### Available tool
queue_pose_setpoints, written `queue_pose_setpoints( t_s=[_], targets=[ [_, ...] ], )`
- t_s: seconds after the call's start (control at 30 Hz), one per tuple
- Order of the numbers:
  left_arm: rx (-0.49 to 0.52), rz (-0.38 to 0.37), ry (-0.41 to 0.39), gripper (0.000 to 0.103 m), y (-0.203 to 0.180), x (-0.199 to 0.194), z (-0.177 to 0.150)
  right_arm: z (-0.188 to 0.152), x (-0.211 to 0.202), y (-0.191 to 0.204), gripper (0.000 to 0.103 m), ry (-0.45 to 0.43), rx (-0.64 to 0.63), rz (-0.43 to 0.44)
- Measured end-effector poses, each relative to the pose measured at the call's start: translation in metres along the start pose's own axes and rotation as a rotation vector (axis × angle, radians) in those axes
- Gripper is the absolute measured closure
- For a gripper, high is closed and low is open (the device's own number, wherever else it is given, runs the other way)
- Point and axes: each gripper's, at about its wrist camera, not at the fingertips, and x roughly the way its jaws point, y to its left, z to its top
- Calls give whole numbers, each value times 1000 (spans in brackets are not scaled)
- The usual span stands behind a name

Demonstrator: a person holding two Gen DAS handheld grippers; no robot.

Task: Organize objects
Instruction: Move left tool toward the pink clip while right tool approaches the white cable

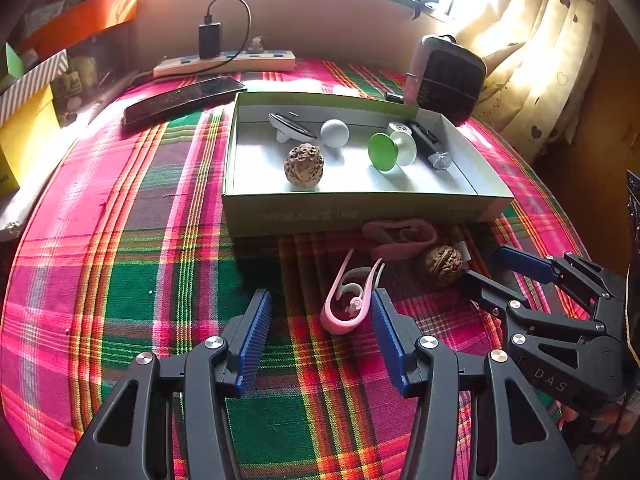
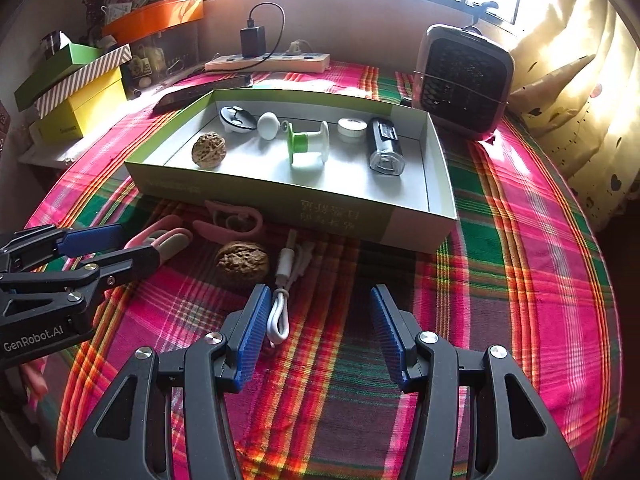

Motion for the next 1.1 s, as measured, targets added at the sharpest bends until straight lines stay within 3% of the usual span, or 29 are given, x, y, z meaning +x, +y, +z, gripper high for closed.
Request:
queue_pose_setpoints(
  t_s=[0.73, 1.1],
  targets=[
    [76, 27, 13, 53, -4, 8, 8, 9, 9, -4, 48, 2, 20, 22],
    [154, -6, 24, 53, -5, 10, 13, 9, 9, 1, 68, -6, -2, 36]
  ],
)
